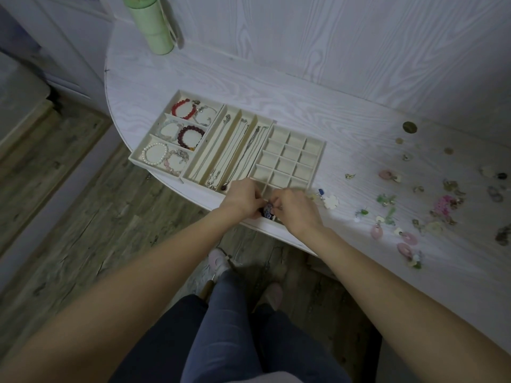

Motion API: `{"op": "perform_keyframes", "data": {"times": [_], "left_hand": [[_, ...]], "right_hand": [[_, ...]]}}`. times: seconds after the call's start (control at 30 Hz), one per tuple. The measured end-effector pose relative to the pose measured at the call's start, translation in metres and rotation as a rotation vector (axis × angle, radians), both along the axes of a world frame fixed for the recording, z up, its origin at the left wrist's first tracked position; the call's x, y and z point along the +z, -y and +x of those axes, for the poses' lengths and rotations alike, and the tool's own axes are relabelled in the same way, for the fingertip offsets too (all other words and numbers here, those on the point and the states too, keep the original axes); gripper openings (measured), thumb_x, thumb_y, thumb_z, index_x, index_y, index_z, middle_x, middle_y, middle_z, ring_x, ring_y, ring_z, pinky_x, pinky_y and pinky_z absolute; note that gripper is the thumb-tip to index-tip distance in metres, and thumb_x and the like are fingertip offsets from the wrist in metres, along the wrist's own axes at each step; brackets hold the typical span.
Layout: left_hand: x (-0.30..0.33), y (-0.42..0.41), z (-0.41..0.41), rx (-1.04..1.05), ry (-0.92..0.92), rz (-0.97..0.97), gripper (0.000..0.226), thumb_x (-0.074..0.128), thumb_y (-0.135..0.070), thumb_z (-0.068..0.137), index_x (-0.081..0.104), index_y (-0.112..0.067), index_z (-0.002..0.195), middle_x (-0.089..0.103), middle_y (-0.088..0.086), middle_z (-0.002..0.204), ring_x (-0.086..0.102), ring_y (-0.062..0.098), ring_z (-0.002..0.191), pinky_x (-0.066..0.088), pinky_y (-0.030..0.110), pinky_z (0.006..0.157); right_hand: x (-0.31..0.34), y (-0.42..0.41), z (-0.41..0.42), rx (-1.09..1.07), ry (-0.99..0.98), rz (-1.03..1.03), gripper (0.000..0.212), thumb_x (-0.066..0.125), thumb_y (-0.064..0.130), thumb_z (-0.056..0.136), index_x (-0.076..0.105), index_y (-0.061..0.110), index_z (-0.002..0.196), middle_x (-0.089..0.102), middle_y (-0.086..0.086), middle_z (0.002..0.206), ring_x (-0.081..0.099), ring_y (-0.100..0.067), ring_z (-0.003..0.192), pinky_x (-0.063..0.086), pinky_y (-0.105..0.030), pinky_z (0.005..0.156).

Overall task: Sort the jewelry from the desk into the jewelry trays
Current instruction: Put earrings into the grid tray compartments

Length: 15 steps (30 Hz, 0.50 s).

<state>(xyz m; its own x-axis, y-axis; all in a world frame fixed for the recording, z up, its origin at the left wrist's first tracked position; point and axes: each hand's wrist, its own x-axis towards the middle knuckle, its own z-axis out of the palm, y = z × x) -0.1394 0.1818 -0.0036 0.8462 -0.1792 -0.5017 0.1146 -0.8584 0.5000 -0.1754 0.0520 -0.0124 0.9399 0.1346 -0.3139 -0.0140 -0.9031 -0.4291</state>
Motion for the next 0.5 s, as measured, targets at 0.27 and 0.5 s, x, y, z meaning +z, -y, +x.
{"op": "perform_keyframes", "data": {"times": [0.27,0.5], "left_hand": [[0.009,-0.014,-0.006,-0.146,0.007,0.02,0.023,0.051,-0.007,0.091,0.07,-0.007,0.105,0.07,0.014,0.101,0.064,0.023,0.087,0.051,0.03,0.079],[0.01,-0.028,-0.019,-0.427,0.143,0.141,0.038,0.047,-0.011,0.093,0.057,-0.019,0.129,0.046,0.008,0.124,0.047,0.024,0.115,0.039,0.033,0.096]], "right_hand": [[0.003,0.002,-0.002,0.002,-0.016,0.04,0.024,0.057,0.008,0.091,0.068,0.017,0.111,0.067,-0.004,0.108,0.061,-0.022,0.102,0.051,-0.037,0.08],[0.001,0.005,-0.005,-0.009,0.03,0.035,0.027,0.057,0.005,0.09,0.067,0.019,0.111,0.066,-0.002,0.11,0.06,-0.02,0.102,0.052,-0.037,0.079]]}}
